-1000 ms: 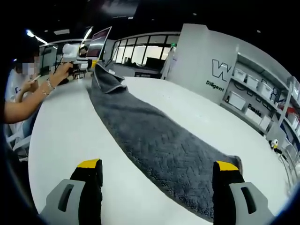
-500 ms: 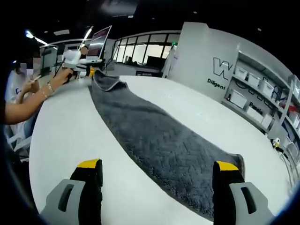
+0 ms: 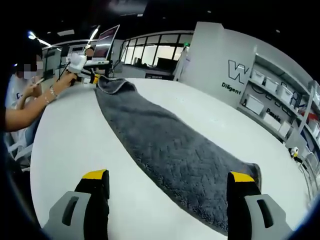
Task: Open the folded towel by lifting each exposed corner and separating the folded layers until the towel lies flat within the target outline without major curled edges
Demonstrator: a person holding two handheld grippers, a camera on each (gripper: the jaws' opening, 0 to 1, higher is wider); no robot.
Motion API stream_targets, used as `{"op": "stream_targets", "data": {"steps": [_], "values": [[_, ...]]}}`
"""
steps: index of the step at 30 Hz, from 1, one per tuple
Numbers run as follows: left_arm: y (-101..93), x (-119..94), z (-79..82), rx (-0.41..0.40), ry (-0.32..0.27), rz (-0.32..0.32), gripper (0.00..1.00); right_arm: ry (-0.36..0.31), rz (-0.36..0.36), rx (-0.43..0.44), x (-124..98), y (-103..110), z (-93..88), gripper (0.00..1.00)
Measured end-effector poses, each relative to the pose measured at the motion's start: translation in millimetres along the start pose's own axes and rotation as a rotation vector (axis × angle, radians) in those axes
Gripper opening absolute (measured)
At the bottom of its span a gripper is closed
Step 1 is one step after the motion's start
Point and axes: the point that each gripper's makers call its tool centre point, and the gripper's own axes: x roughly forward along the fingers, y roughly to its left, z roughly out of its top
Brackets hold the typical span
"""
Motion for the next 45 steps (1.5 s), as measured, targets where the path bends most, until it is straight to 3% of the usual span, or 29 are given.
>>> {"op": "stream_targets", "data": {"steps": [2,6,14,17,22,25,27,29,36,42,45], "values": [[-3.3,-3,7.3,0.046,-0.038,-0.025,0.16,0.001,0.001,-0.001,0,0,0.0,0.99],[-6.6,-9,10.7,0.100,-0.049,-0.052,0.25,0.003,0.000,-0.002,0,1,-0.2,0.99],[-16.9,-11,16.6,0.244,-0.094,-0.110,0.31,0.010,0.000,-0.008,1,2,-1.8,0.99],[-21.3,-15,27.7,0.345,-0.136,-0.120,0.32,0.014,0.001,-0.009,2,0,-1.5,0.99],[-37.7,-13,30.2,0.510,-0.124,-0.172,0.29,0.020,0.002,-0.013,4,-1,-1.7,0.99],[-41.9,-10,29.8,0.522,-0.116,-0.180,0.23,0.019,0.002,-0.014,3,-1,-1.6,0.99],[-43.3,-9,30.0,0.531,-0.116,-0.184,0.14,0.018,0.003,-0.011,4,-2,-1.1,0.99],[-43.1,-9,30.9,0.521,-0.120,-0.183,0.08,0.018,0.002,-0.011,4,-2,-1.1,0.99],[-31.4,-6,37.0,0.278,-0.153,-0.152,0.05,0.024,0.004,-0.020,4,1,-2.2,0.99],[3.7,-2,29.1,-0.012,-0.140,-0.032,0.05,0.025,0.006,-0.022,3,3,-3.0,0.99],[14.5,-1,18.7,-0.018,-0.112,0.015,0.05,0.024,0.005,-0.021,3,4,-3.1,0.99]]}}
